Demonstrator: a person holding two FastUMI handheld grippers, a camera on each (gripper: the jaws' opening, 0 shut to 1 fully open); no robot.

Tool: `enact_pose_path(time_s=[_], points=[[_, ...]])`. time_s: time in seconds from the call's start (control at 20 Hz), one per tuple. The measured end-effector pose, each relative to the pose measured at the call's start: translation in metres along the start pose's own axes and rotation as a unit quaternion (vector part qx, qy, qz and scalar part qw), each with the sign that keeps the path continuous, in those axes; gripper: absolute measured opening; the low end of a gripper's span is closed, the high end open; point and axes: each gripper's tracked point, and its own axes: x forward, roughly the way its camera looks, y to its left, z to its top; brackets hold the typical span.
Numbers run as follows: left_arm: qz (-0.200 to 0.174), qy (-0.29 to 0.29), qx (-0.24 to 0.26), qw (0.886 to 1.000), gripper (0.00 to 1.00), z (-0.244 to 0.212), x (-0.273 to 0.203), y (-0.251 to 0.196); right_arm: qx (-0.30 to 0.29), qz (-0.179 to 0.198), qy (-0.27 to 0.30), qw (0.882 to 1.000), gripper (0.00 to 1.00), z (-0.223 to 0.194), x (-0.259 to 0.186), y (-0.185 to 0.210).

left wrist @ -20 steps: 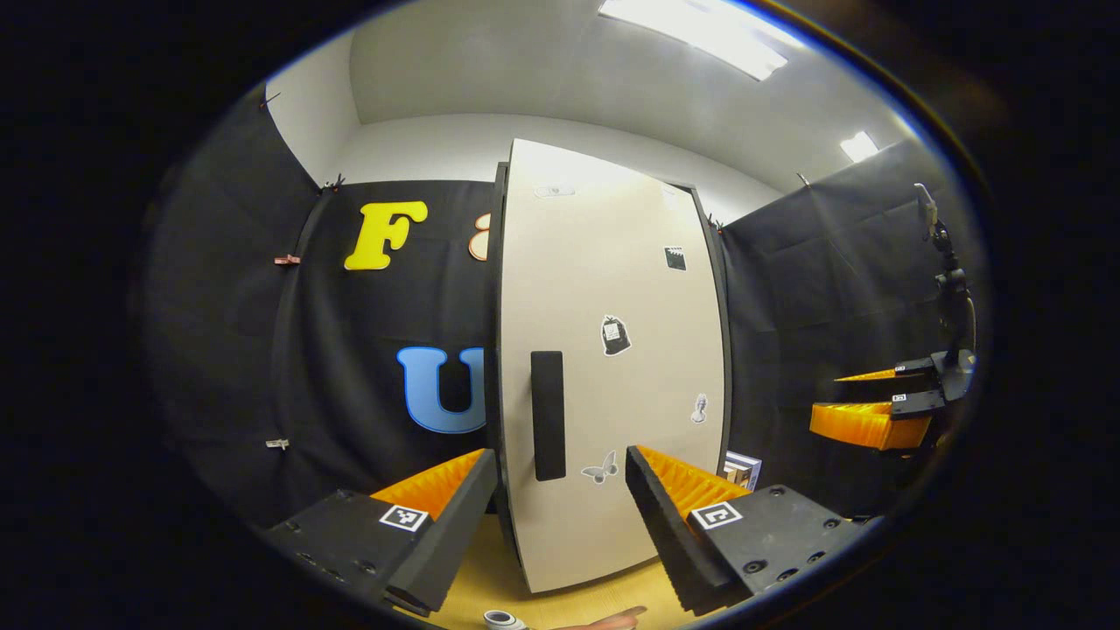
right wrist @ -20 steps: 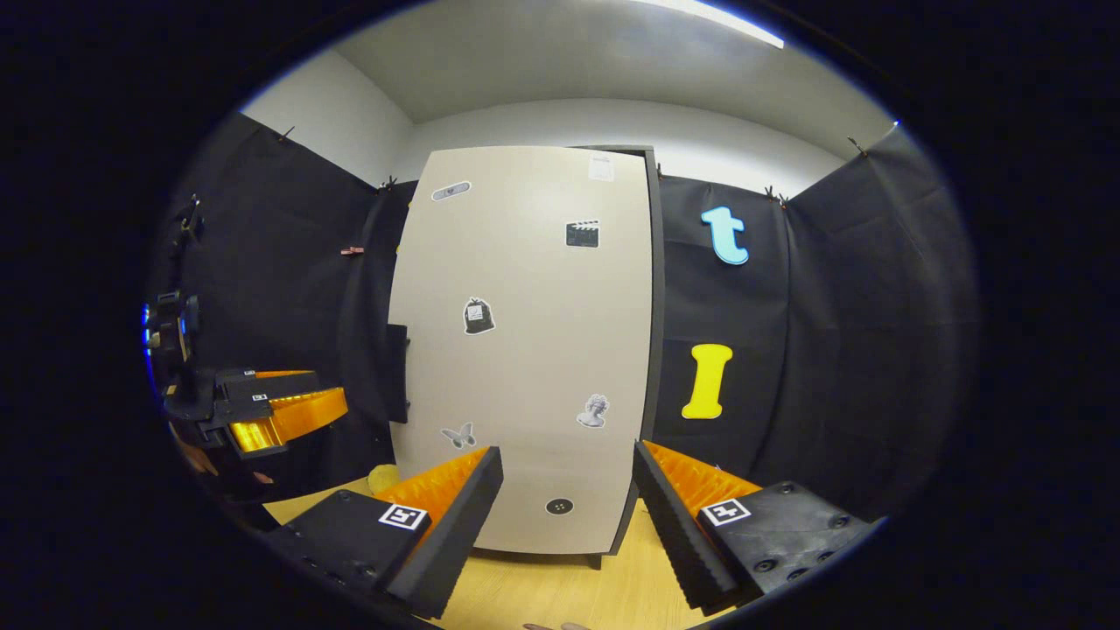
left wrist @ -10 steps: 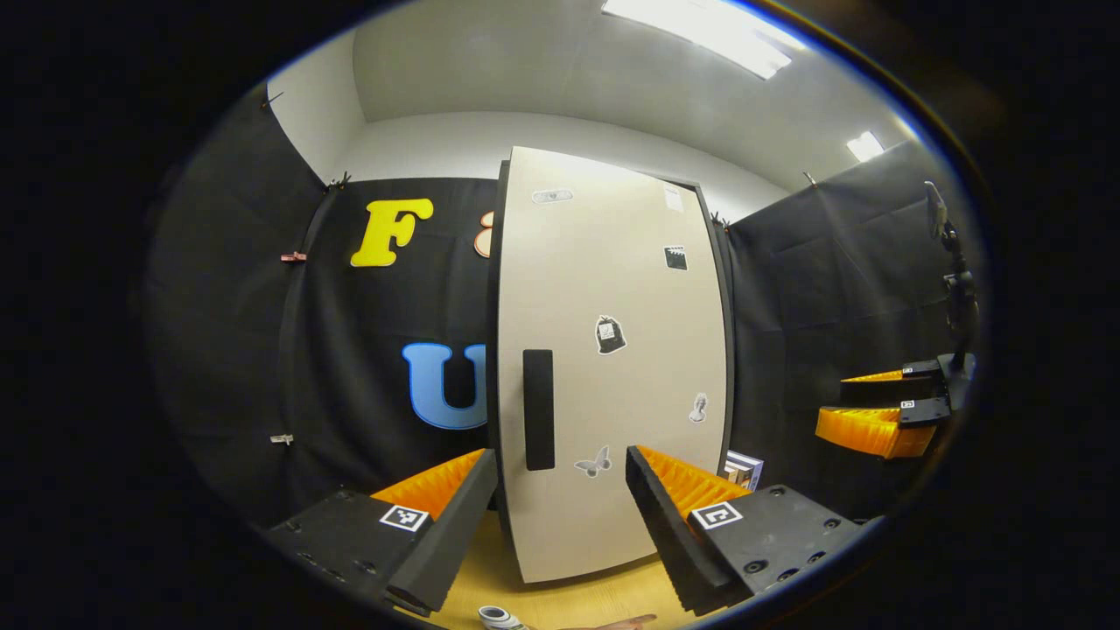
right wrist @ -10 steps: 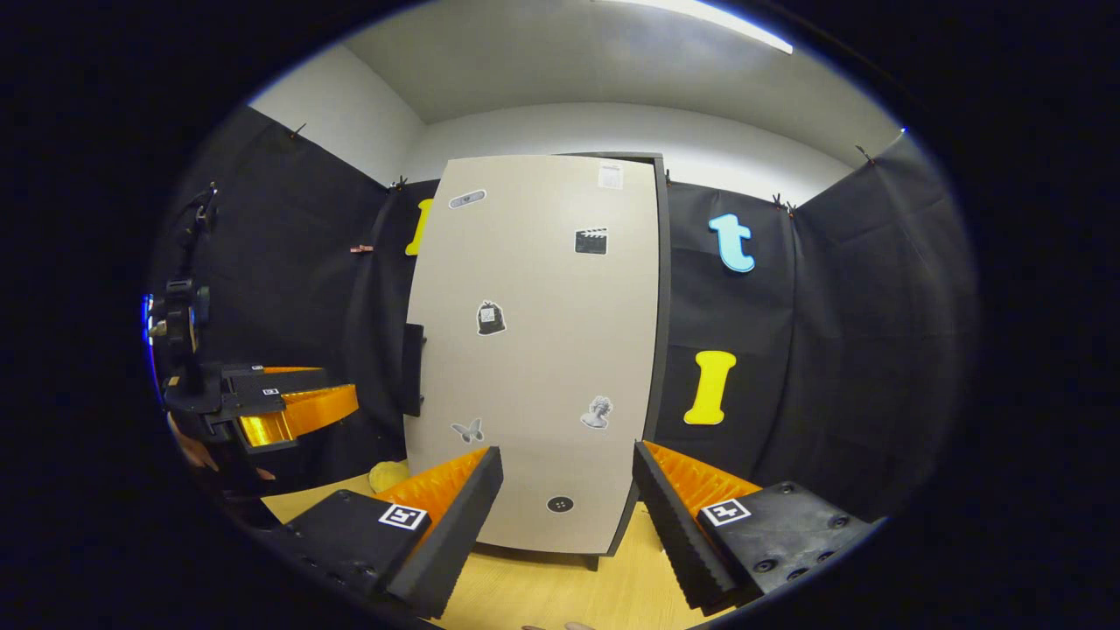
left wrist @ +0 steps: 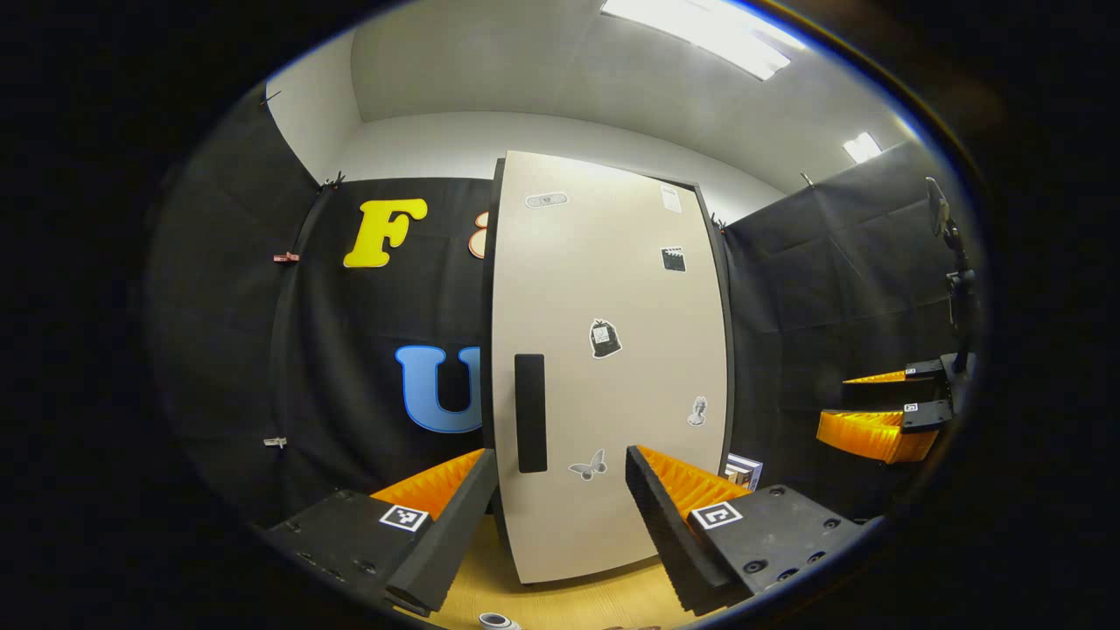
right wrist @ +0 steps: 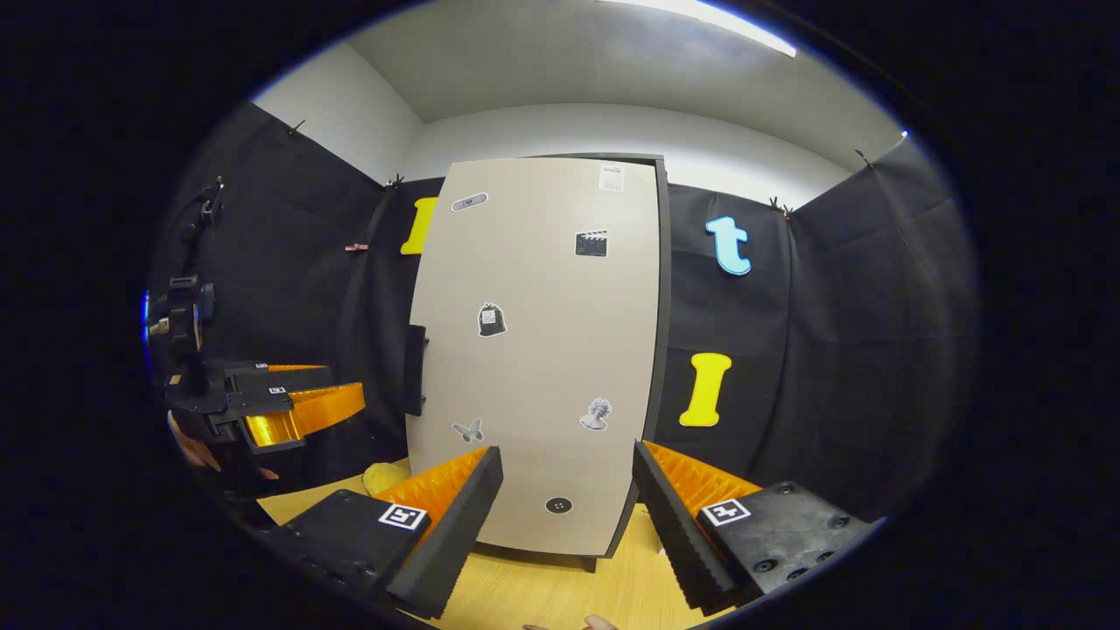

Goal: Open the cabinet door with the right hand, grasp the bottle in the cabinet with the left hand and place it on the coaster, then close the cabinet door with the right hand.

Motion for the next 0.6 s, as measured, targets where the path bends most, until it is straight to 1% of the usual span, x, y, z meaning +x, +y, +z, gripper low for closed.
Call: enact_pose_path(time_s=[0.15,0.35,0.6], points=[[-0.004,-0.001,-0.004,1.000,0.93,-0.0006,0.0019,0.0006,-0.001,-0.004,0.000,1.000,0.98,0.0004,0.0017,-0.0022],[-0.004,0.001,-0.002,1.000,0.93,-0.0026,0.0054,0.0007,0.012,0.008,0.008,1.000,0.97,-0.0022,0.0053,0.0020],[-0.008,0.003,0.002,1.000,0.93,-0.0045,0.0079,-0.0028,0.014,0.010,0.009,1.000,0.98,-0.0015,0.0087,0.0014]])
